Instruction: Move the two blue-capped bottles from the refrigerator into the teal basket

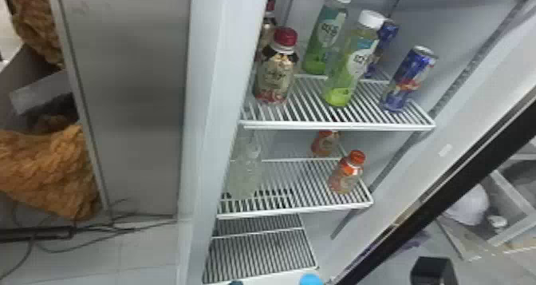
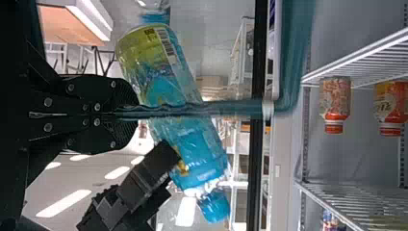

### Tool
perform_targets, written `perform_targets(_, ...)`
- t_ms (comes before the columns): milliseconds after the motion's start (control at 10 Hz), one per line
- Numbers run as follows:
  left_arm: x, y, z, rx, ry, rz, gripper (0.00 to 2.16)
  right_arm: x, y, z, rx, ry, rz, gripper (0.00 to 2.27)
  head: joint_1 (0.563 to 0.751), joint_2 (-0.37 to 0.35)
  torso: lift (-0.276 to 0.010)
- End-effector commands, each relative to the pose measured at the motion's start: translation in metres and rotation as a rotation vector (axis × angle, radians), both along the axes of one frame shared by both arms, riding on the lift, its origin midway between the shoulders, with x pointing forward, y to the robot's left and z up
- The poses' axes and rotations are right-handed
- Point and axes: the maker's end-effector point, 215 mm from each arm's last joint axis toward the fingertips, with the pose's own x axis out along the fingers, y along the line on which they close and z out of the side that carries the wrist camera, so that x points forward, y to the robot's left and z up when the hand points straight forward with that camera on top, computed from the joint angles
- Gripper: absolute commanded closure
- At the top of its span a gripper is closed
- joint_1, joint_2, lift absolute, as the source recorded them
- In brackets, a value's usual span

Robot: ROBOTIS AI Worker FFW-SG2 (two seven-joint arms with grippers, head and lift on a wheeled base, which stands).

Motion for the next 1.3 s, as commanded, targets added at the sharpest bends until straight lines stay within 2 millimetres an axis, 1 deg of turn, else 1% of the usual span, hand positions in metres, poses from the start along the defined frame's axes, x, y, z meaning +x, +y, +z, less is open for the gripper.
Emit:
perform_targets(0, 0.000, 0.000, 0.000, 0.000, 0.001, 0.000, 1.14, -0.004, -0.001, -0.002, -0.006, 0.016, -0.003, 0.59, 0.695, -0.350, -0.144)
perform_targets(600, 0.000, 0.000, 0.000, -0.002, 0.001, 0.001, 1.14, 0.002, 0.012, 0.004, 0.026, -0.011, 0.014, 0.59, 0.695, -0.350, -0.144)
perform_targets(700, 0.001, 0.000, 0.000, -0.001, 0.000, 0.002, 1.14, 0.003, 0.012, 0.003, 0.033, -0.011, 0.018, 0.54, 0.695, -0.350, -0.144)
perform_targets(800, 0.000, 0.000, 0.000, -0.002, 0.001, 0.001, 1.14, 0.005, 0.011, 0.000, 0.037, -0.008, 0.018, 0.43, 0.695, -0.350, -0.144)
perform_targets(1000, 0.000, 0.000, 0.000, -0.002, 0.001, 0.001, 1.14, 0.007, 0.009, -0.004, 0.040, 0.001, 0.026, 0.14, 0.695, -0.350, -0.144)
perform_targets(1100, 0.000, 0.000, 0.000, -0.002, 0.001, 0.001, 1.14, 0.009, 0.009, -0.003, 0.042, -0.009, 0.028, 0.10, 0.695, -0.350, -0.144)
perform_targets(1200, 0.000, 0.000, 0.000, -0.002, 0.001, 0.001, 1.14, 0.013, 0.009, -0.001, 0.044, -0.023, 0.031, 0.12, 0.695, -0.350, -0.144)
